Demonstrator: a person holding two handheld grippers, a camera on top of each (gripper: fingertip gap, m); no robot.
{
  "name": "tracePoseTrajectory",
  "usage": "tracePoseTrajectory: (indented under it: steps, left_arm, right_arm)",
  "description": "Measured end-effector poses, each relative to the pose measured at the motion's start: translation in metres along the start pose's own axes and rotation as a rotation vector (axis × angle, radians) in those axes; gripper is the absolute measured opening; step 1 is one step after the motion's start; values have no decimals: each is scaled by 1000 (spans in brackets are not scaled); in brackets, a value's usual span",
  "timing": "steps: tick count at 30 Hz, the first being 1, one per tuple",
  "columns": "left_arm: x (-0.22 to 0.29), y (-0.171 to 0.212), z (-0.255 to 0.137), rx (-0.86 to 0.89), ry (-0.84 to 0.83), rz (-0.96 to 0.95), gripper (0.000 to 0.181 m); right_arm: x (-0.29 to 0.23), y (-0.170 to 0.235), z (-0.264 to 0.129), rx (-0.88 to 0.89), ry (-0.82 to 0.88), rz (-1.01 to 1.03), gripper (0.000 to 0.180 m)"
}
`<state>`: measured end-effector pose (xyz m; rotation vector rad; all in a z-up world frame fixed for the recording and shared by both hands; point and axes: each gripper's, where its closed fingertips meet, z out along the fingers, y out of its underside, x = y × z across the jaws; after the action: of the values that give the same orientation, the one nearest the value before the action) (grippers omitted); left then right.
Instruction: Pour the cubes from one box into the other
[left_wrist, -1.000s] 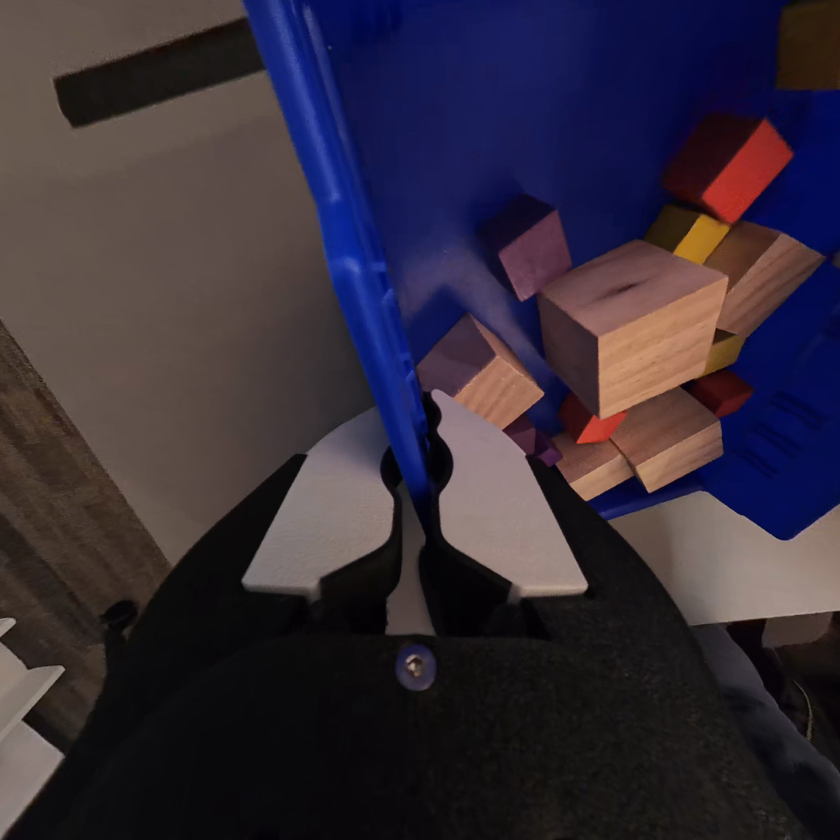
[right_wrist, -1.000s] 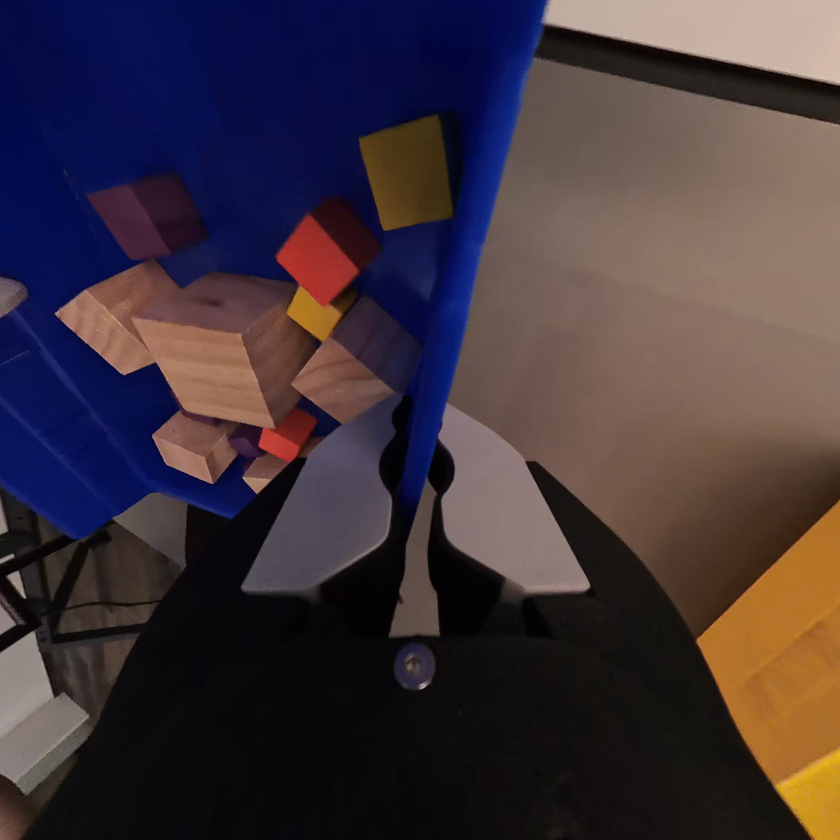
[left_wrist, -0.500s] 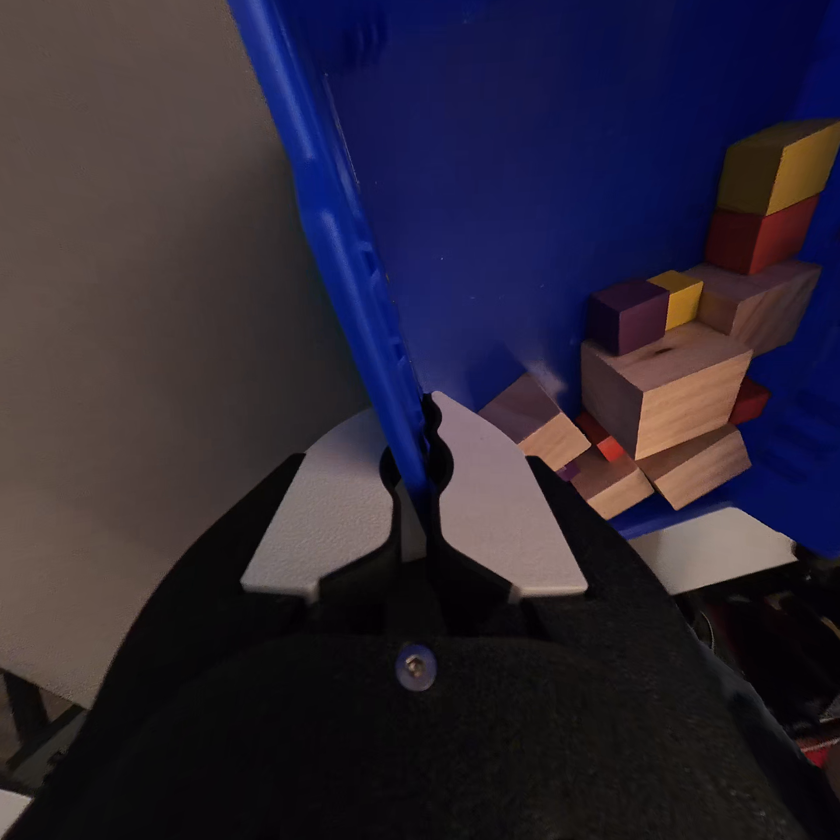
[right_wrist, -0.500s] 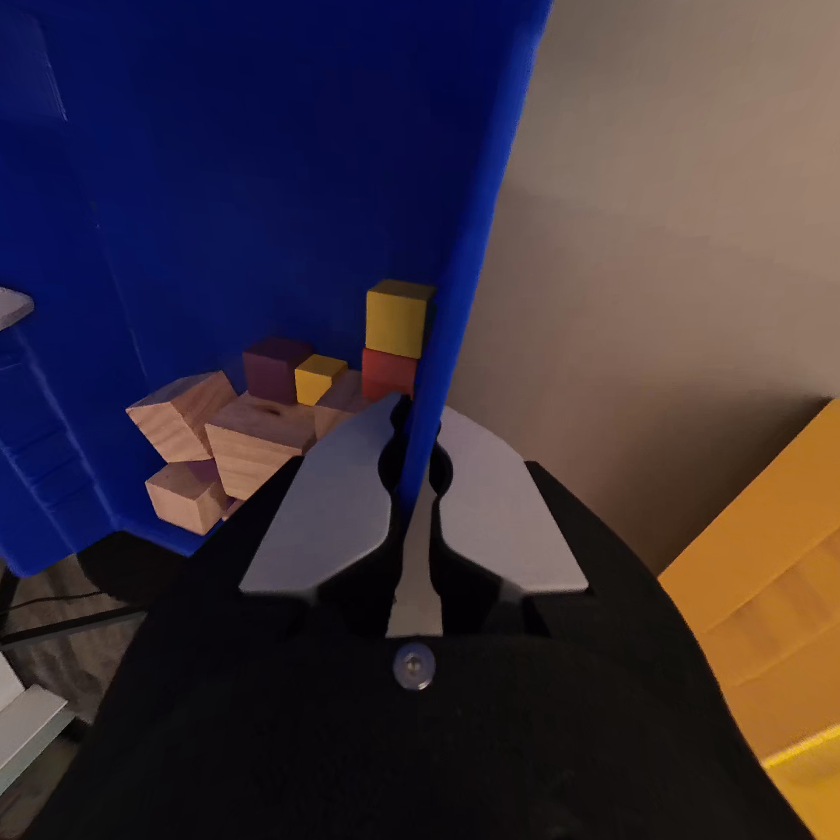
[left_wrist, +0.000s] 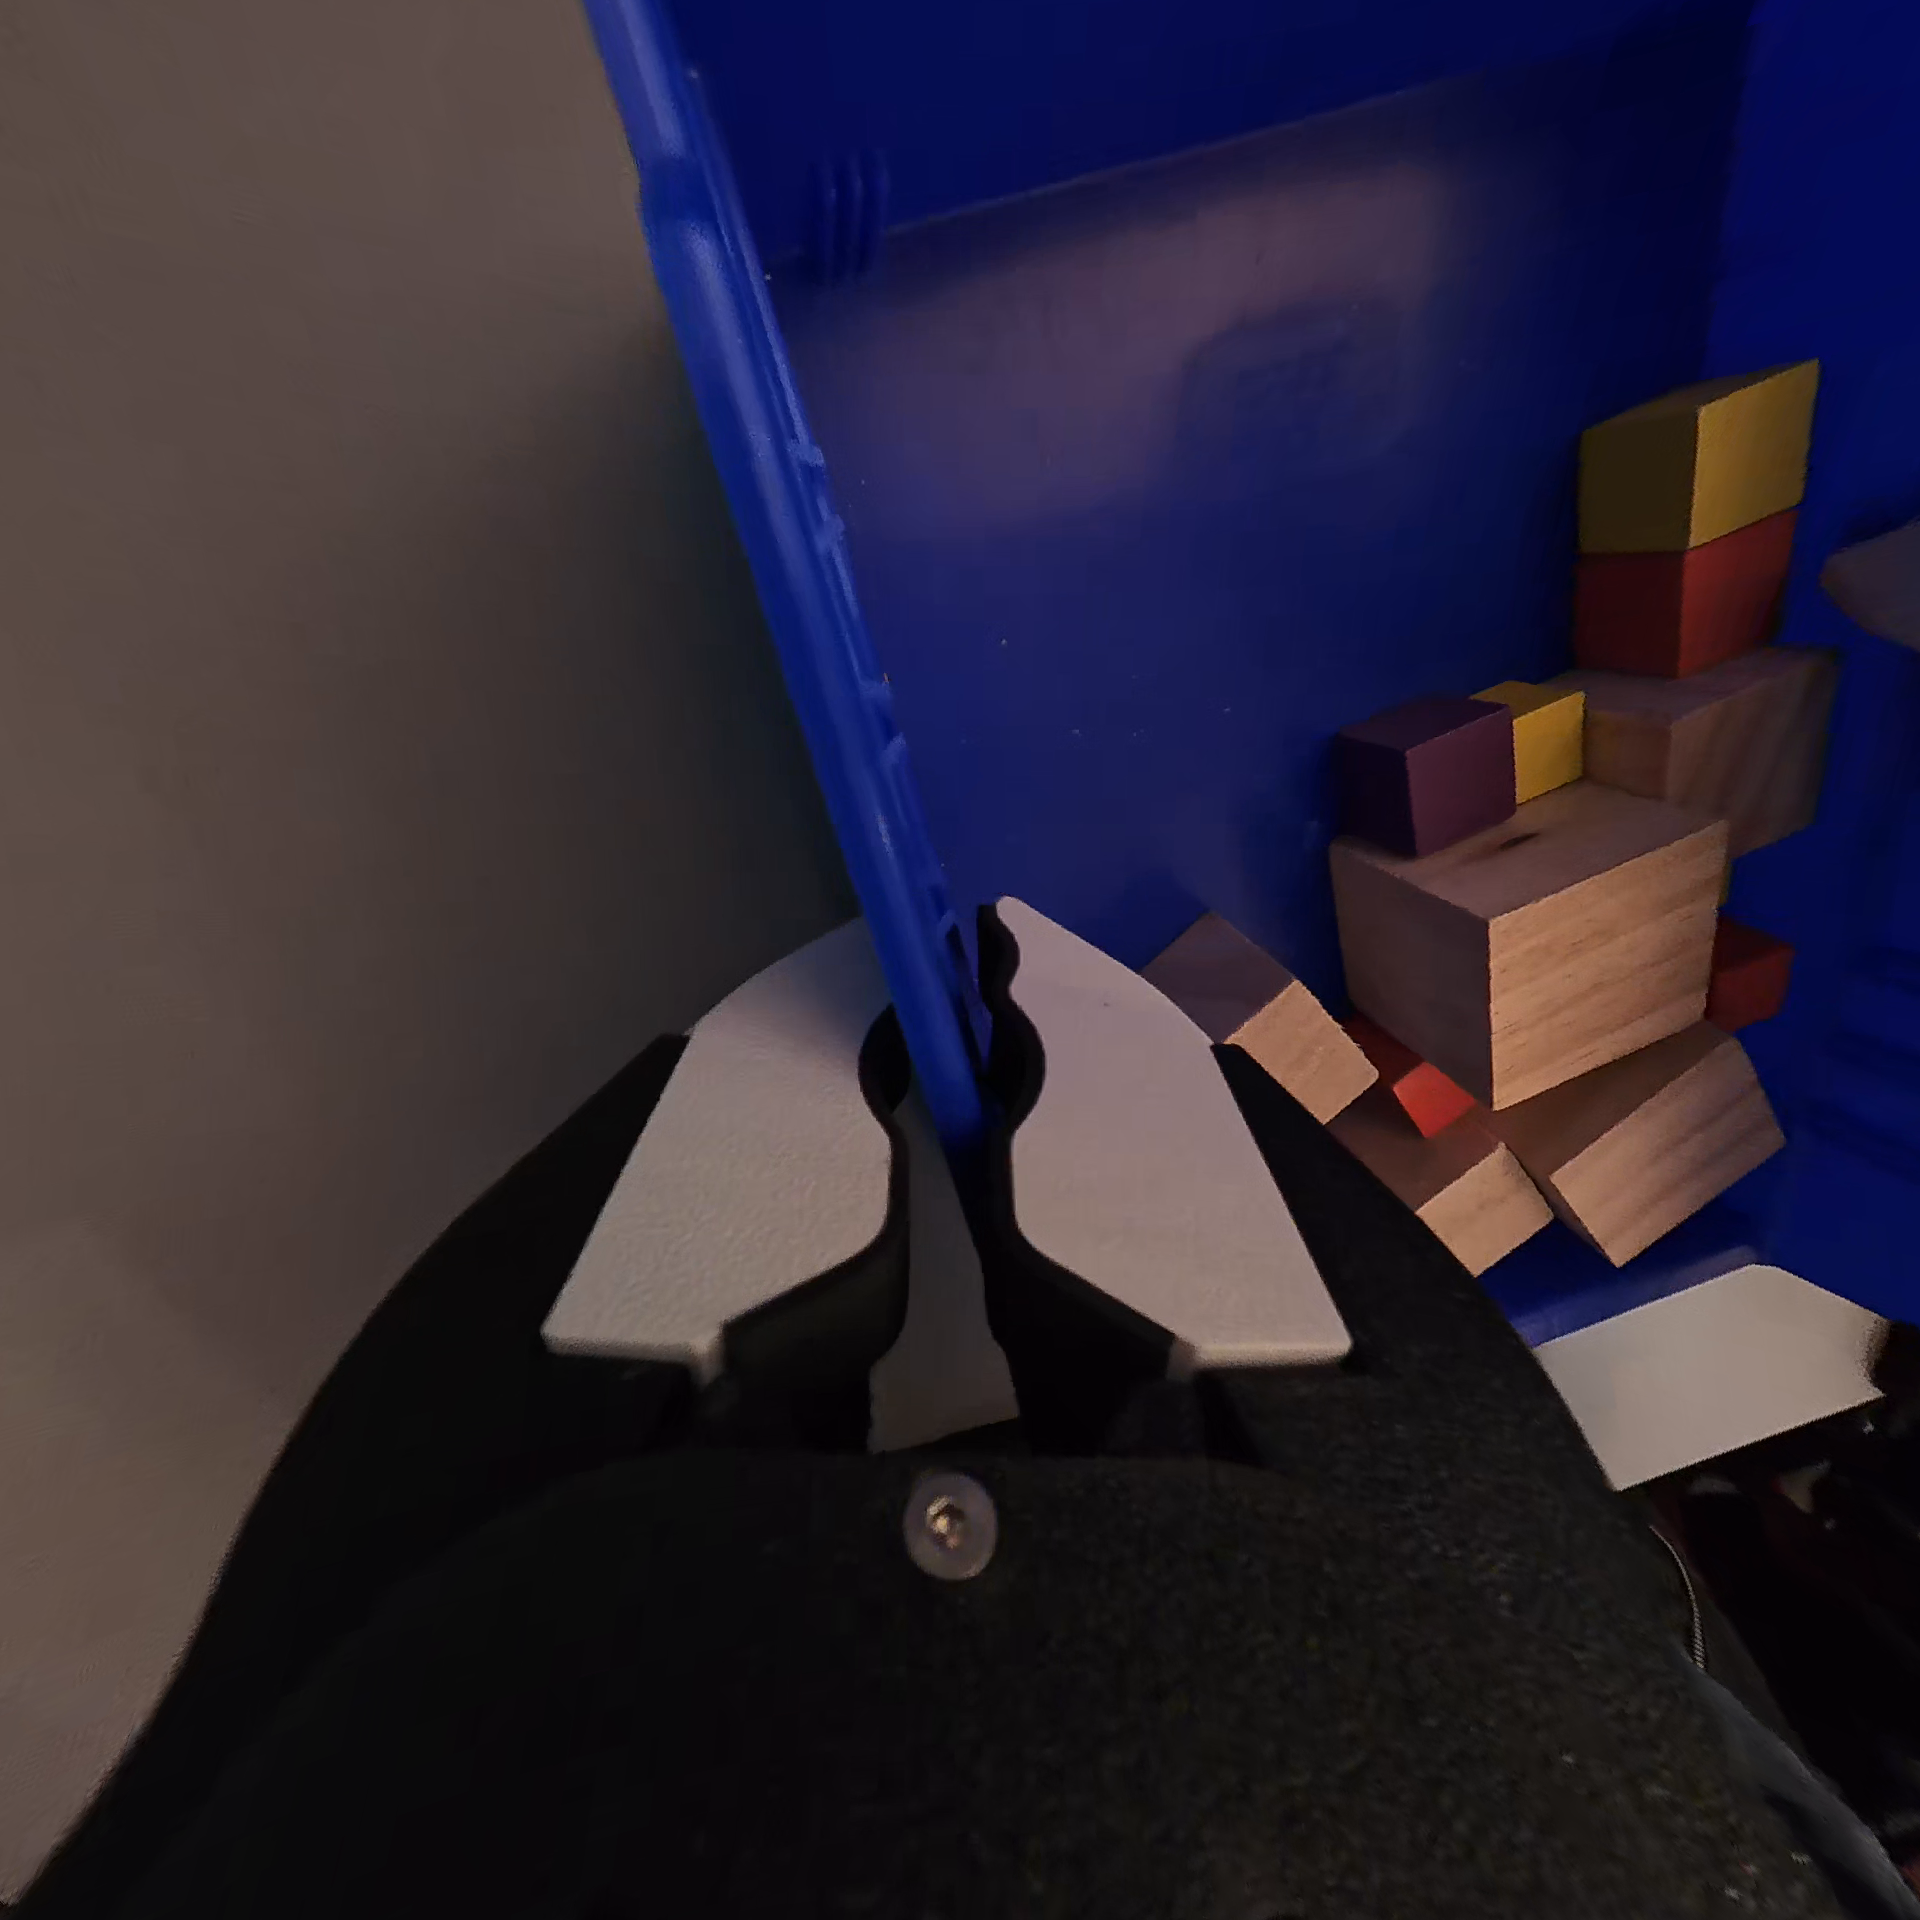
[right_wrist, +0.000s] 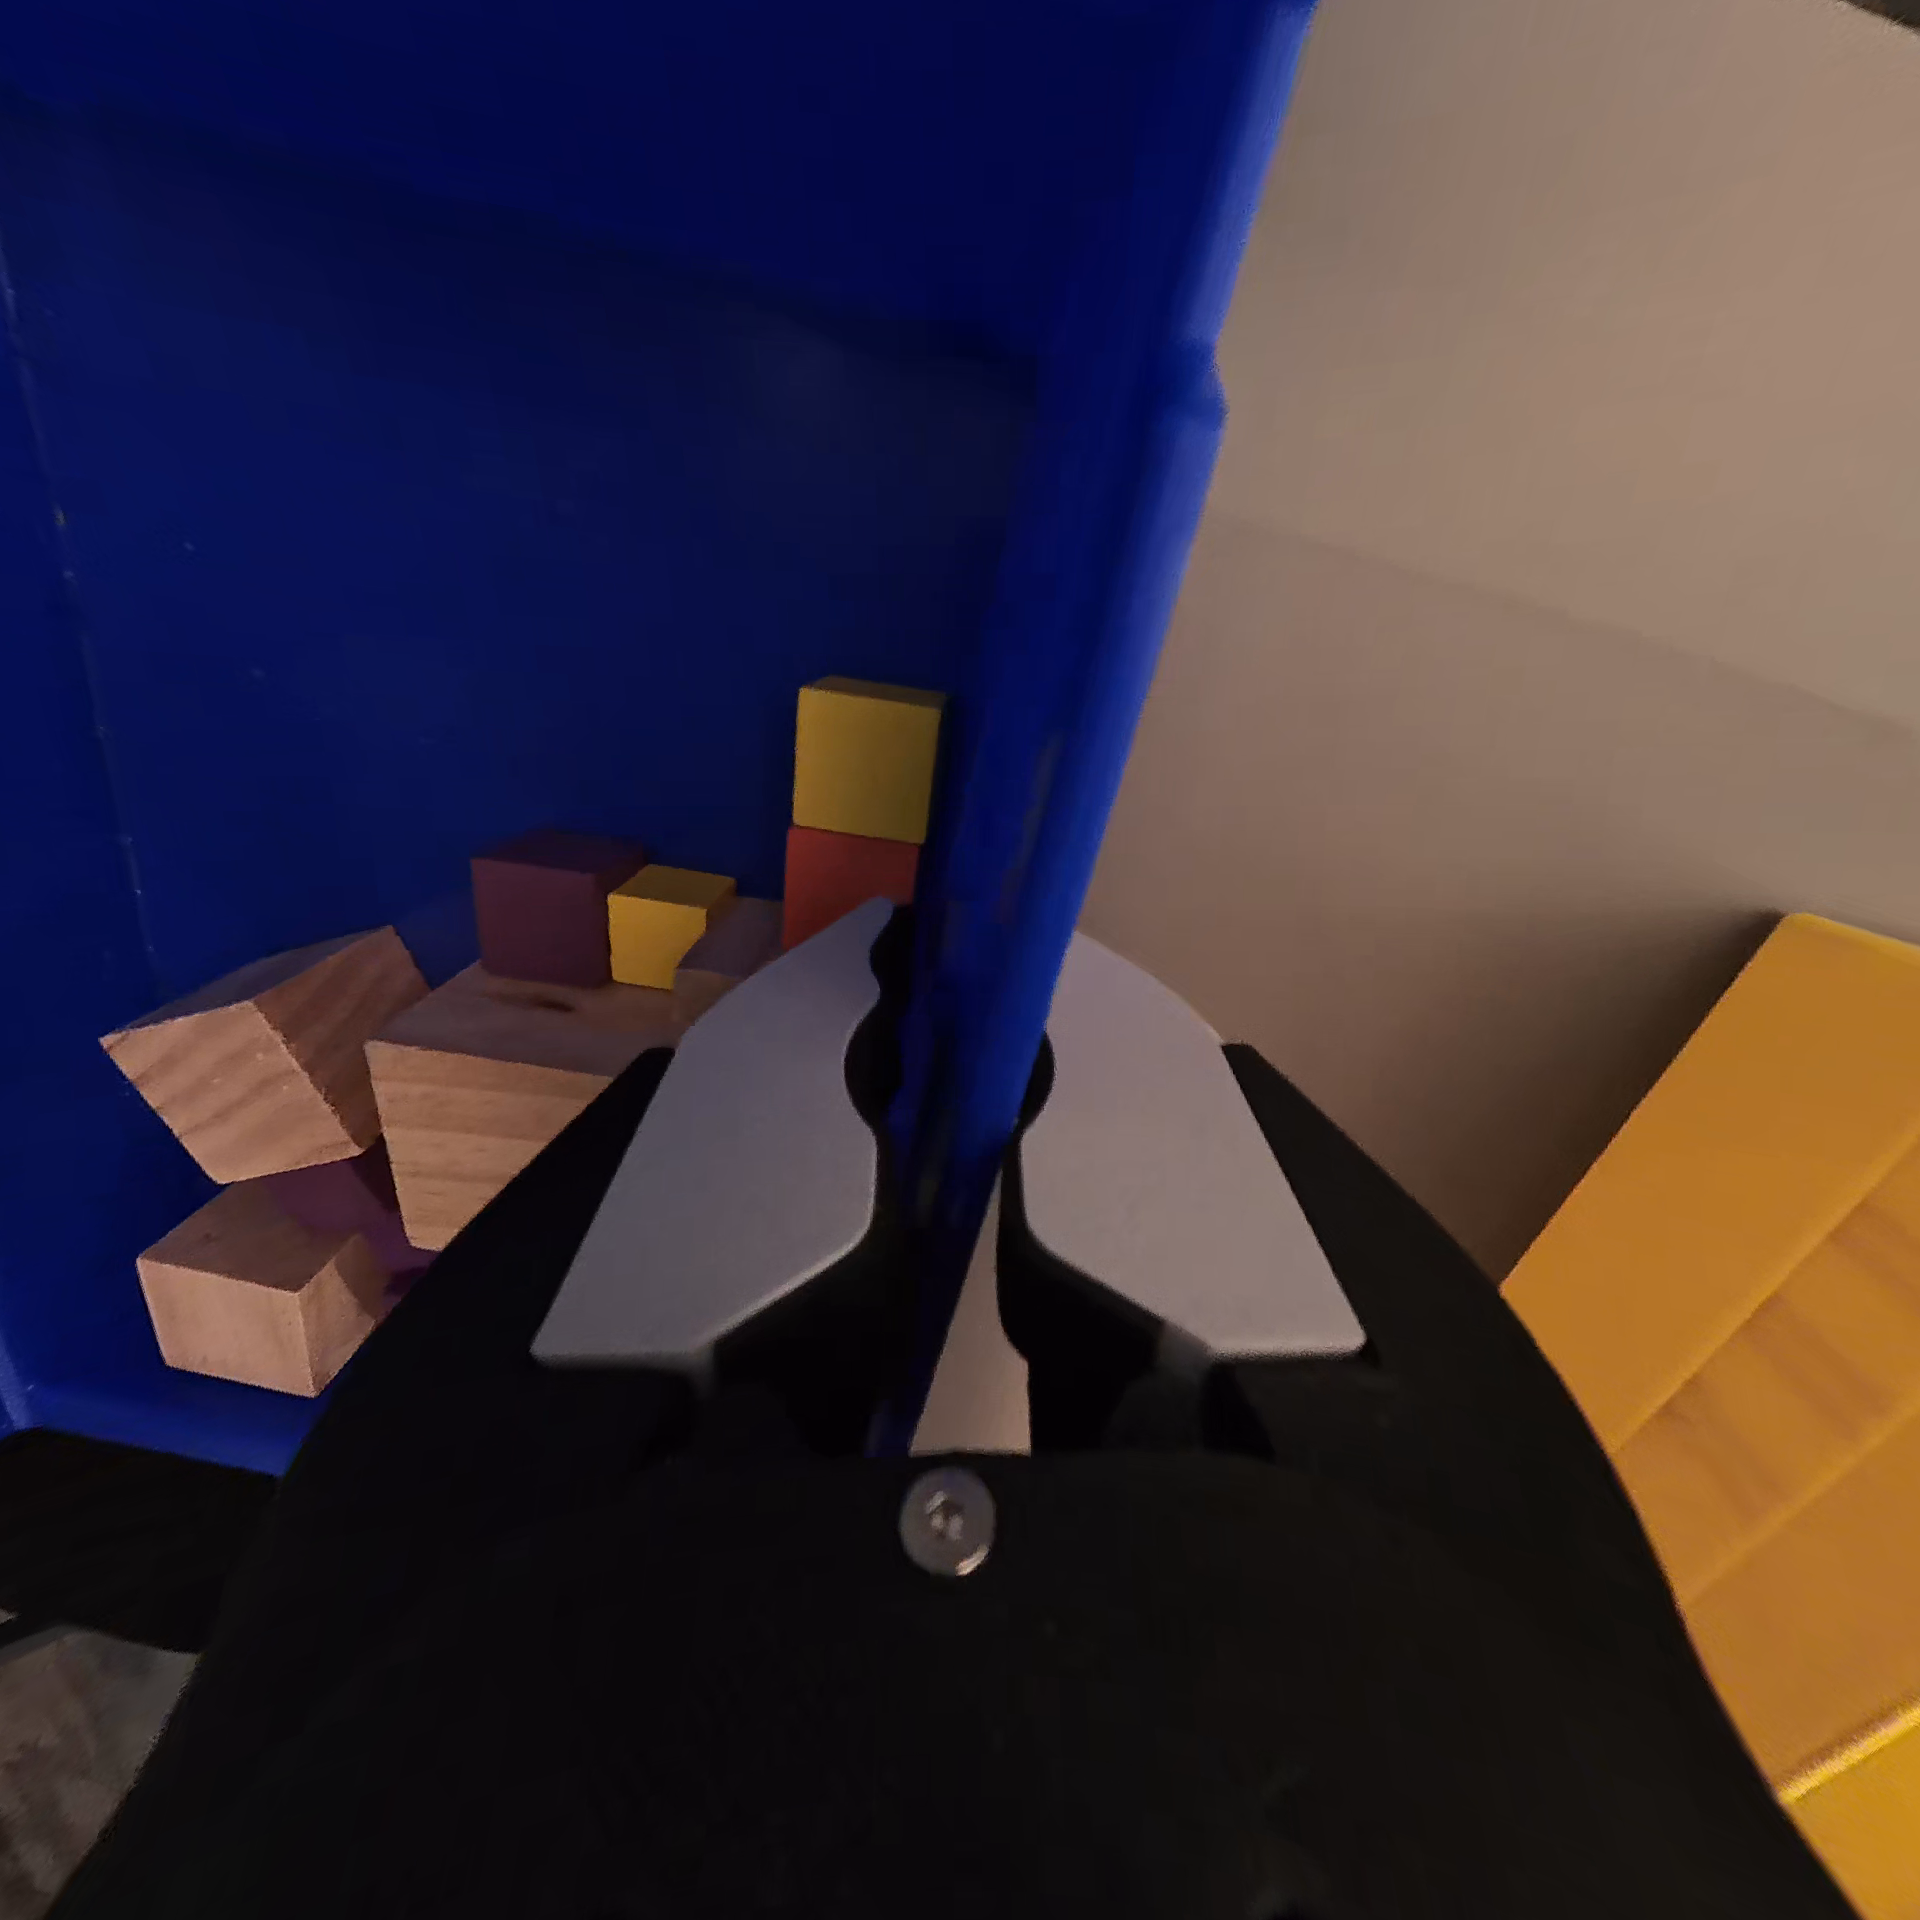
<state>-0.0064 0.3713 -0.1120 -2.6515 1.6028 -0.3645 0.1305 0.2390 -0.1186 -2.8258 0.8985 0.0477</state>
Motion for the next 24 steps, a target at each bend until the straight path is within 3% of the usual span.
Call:
tracePoseTrajectory:
  steps: [2,4,13,19,24]
  left_arm:
    - [0,1,1,-2,3,-15,10]
    - [-3,4,0,-18,-29,9,8]
    - [5,1,-15,-75,-57,22,7]
    - [39,-23,-68,-86,-150,78,9]
    - [104,-59,-122,-13,-191,150,9]
  right_arm:
    - [-3,9,7,-56,-20,13,16]
    - [-7,5,7,-25,-82,56,5]
    - [-5,5,-5,-36,-109,34,5]
    - [17,-5,-57,-12,-143,21,6]
    - [69,-11,-126,85,-163,55,6]
